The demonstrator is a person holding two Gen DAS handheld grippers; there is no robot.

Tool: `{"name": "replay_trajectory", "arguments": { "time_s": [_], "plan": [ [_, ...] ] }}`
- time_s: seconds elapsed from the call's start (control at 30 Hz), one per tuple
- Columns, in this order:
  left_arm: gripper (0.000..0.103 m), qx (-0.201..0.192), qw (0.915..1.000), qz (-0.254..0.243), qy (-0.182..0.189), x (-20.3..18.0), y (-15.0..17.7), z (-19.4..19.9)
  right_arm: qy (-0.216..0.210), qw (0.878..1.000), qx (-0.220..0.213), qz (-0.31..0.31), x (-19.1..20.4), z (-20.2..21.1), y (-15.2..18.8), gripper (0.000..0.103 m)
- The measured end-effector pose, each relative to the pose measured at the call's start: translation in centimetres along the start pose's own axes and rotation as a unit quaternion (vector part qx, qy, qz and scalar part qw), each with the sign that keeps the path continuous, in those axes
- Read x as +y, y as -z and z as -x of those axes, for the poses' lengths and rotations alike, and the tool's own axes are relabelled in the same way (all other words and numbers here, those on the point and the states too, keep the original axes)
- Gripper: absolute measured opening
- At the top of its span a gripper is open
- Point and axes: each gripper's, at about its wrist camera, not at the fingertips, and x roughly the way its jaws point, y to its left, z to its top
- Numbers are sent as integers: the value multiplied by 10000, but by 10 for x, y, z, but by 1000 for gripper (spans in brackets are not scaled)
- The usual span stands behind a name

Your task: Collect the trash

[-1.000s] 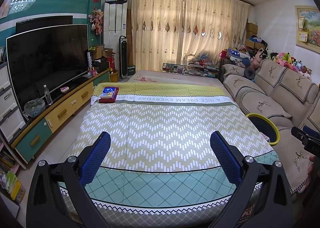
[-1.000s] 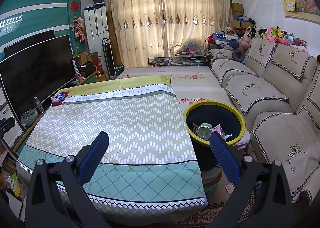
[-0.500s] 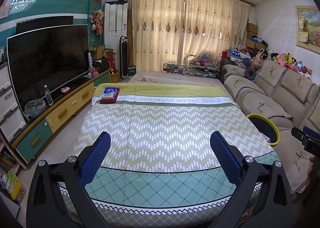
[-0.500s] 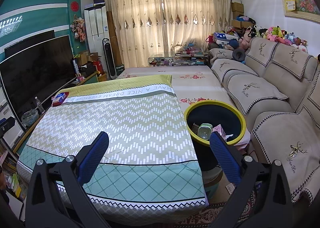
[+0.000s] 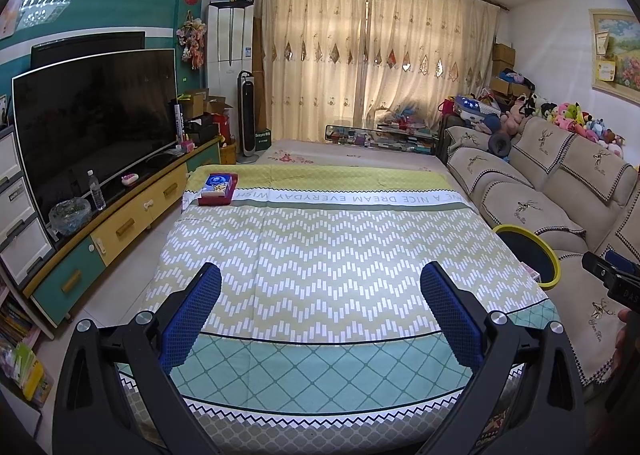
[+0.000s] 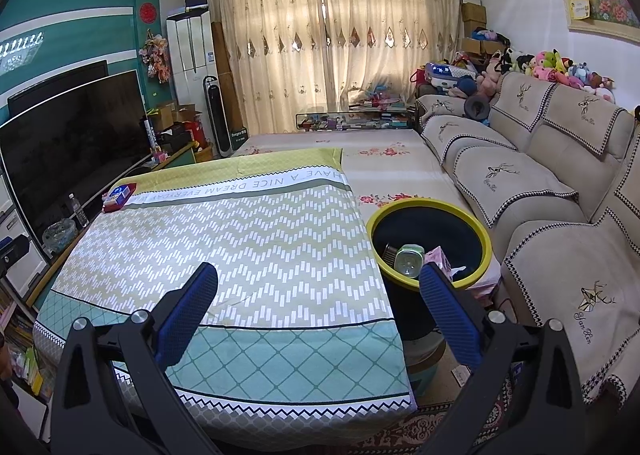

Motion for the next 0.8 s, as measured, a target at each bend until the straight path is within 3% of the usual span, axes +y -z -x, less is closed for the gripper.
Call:
{"name": "replay_trajectory", "arguments": {
  "time_s": [0.8],
  "plan": [
    [98, 41, 10000, 9, 0, 3, 3, -3, -1, 10000, 27, -16, 1, -4, 1, 96]
  ]
}}
